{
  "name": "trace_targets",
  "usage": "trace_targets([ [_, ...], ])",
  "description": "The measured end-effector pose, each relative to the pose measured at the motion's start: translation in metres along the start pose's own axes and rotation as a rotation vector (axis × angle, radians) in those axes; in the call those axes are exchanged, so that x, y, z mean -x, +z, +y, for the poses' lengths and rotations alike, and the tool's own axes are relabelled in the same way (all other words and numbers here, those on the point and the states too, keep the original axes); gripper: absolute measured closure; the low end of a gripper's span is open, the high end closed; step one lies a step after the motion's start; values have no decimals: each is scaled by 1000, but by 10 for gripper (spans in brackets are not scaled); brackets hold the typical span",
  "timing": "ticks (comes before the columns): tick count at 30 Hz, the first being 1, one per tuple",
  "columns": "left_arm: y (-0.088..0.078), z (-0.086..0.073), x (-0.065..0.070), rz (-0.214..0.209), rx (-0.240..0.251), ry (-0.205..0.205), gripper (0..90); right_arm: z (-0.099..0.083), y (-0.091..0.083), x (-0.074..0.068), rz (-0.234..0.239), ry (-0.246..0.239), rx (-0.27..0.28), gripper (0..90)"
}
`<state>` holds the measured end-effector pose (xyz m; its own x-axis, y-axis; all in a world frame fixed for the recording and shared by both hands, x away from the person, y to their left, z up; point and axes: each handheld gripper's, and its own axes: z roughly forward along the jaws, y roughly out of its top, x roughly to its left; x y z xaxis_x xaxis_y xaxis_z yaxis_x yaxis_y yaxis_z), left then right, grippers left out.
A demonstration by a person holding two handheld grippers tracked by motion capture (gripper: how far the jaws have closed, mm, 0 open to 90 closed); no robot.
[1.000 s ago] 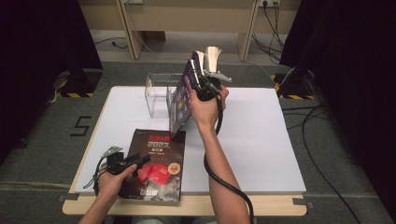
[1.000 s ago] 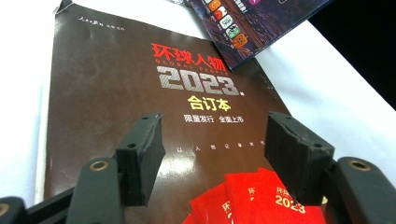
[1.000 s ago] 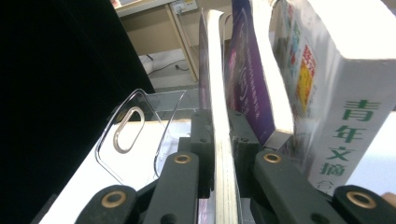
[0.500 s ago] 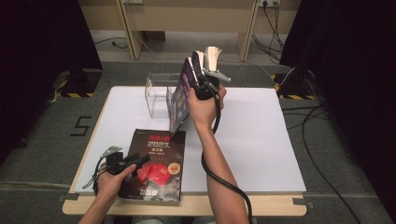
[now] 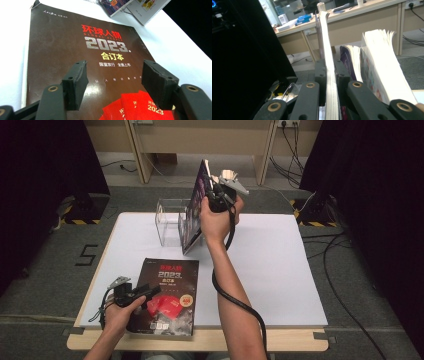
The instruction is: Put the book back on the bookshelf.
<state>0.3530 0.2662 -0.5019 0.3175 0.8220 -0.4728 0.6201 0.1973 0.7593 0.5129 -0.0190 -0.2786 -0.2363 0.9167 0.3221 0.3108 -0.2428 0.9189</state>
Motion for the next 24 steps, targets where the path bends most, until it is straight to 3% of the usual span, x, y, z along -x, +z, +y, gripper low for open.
trace_targets([
  [13, -1, 0, -1, -5, 5, -2, 366, -18, 34, -6, -50, -12, -24, 842],
  [24, -1, 1, -1, -6, 7, -1, 367, -34, 48, -7, -81, -44, -34, 841],
])
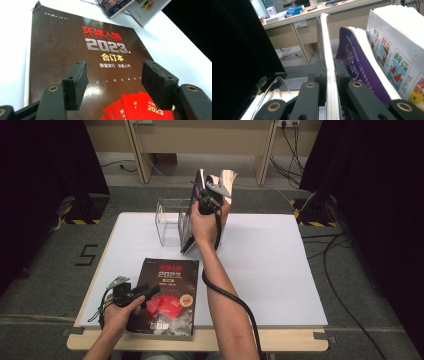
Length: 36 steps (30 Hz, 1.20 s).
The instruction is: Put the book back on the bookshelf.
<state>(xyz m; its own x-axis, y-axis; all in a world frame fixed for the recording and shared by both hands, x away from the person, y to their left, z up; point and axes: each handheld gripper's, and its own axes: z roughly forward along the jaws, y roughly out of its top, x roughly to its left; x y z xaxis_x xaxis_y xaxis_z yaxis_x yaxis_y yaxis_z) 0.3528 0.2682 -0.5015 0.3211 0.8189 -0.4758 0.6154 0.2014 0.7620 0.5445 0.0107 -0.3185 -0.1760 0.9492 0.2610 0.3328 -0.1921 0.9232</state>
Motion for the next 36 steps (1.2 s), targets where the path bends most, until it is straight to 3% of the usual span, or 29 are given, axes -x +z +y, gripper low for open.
trace_targets([
  [17, 0, 0, 0, 1, 2, 3, 368, -7, 1, -4, -30, -49, 46, 830],
  [25, 1, -1, 1, -2, -2, 8, 368, -7, -2, -2, -59, -108, 64, 677],
  [31, 2, -1, 2, -2, -1, 6, 368, -7, -14, 0, -54, -125, 87, 620],
  [36, 2, -1, 3, -2, -1, 8, 368, -10, -26, 4, -46, -104, 99, 608],
])
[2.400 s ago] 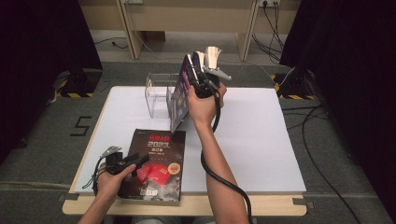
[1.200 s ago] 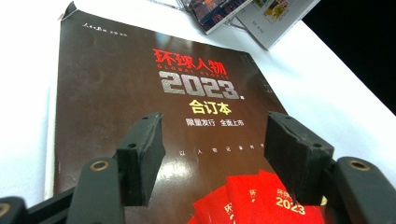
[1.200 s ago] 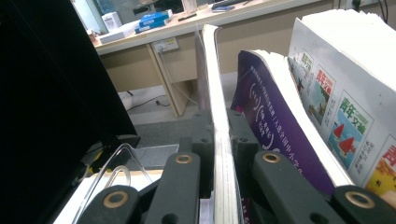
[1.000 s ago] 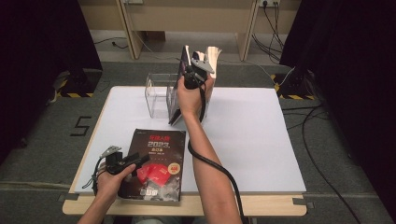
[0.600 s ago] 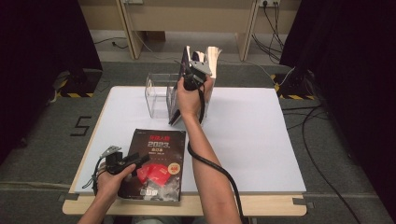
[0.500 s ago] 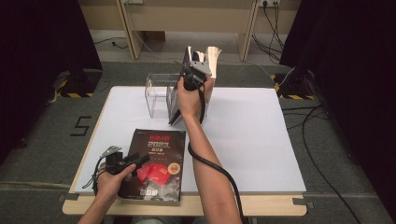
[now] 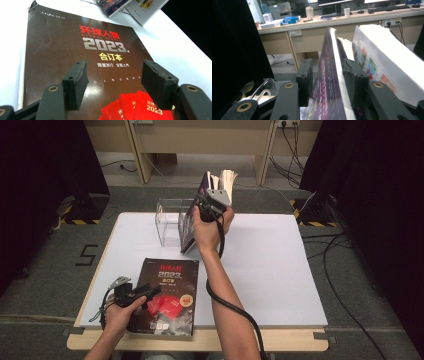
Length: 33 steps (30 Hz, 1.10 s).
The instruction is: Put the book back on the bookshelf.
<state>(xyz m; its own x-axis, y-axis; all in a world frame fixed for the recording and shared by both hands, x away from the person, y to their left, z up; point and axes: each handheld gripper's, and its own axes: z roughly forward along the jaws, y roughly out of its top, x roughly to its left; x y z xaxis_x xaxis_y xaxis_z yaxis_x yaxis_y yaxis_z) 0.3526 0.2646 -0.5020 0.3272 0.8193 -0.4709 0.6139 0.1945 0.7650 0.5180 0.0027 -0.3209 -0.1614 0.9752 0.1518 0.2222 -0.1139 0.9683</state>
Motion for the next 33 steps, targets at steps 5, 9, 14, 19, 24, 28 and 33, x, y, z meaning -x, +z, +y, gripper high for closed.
trace_targets([
  [5, 0, 0, 0, 1, 1, 2, 368, -2, -13, 4, 4, 4, 16, 604],
  [9, 0, 0, 1, 0, 3, 4, 368, -2, -21, 8, 12, 6, 24, 652],
  [14, 0, 0, 1, 1, 4, 0, 368, -1, -27, 10, 9, -4, 14, 738],
  [19, 0, 0, 1, 2, 1, 1, 368, -3, -29, 16, 3, 0, 4, 832],
  [24, 0, 0, 1, 1, 4, 1, 368, -3, -26, 17, -8, -7, 8, 882],
  [28, 0, 0, 1, 1, 2, -1, 368, -1, -22, 15, -18, -33, 3, 886],
  [33, 1, 0, 1, 0, 1, 2, 368, -1, -20, 14, -19, -41, 5, 887],
])
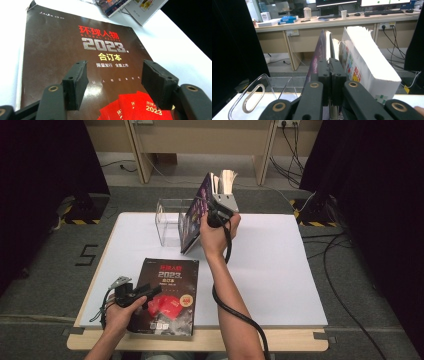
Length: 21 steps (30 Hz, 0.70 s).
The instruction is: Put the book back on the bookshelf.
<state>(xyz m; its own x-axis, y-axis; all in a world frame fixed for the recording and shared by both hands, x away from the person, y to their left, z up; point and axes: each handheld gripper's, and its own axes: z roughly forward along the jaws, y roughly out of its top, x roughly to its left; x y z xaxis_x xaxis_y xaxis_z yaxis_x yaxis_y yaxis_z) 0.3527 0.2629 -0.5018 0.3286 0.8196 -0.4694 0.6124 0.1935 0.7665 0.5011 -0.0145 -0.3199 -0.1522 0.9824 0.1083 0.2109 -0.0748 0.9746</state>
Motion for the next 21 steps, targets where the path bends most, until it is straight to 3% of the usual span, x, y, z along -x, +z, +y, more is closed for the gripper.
trace_targets([
  [3, 0, 0, 0, -1, 2, 0, 368, 1, 1, 1, 25, 1, -16, 859],
  [5, 0, 0, 0, 0, 3, -2, 368, 1, -1, 3, 41, 12, -7, 795],
  [7, 0, 0, -1, 2, 3, -3, 368, -1, -7, 5, 51, 44, 13, 714],
  [11, 0, 0, 0, 0, 2, 0, 368, -5, -20, 11, 86, 94, 45, 658],
  [16, 0, 0, 1, 3, 3, -1, 368, -19, -42, 14, 106, 142, 48, 635],
  [21, 0, 0, 2, -1, 7, 4, 368, -34, -43, 16, 109, 164, 1, 627],
])
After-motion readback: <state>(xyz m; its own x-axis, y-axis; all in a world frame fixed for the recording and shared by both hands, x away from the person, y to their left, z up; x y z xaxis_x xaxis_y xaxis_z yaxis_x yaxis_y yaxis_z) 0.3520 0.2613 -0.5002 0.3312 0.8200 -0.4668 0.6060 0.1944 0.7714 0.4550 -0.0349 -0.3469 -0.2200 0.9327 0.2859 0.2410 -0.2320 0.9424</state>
